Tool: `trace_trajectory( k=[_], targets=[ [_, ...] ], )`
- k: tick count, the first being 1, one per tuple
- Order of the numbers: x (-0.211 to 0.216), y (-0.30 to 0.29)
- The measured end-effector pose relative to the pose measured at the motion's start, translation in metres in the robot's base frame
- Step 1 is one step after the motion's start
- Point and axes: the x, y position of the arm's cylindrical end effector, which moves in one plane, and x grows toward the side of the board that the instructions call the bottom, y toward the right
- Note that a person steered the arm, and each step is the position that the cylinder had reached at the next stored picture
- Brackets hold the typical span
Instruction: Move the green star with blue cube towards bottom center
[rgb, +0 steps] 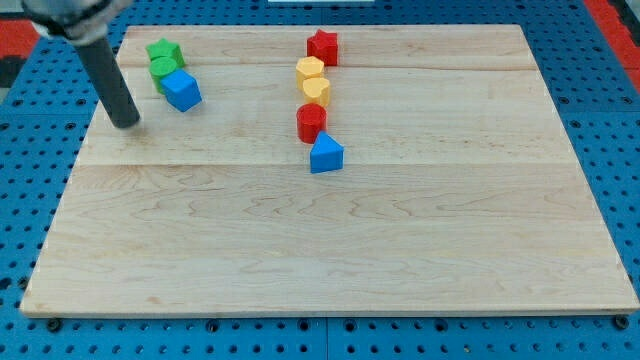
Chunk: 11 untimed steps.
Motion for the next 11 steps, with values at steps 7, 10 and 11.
trace_trajectory(
  k=[7,10,11],
  targets=[
    [0.102,0.161],
    [0.175,0.204],
    [0.187,0.127]
  ],
)
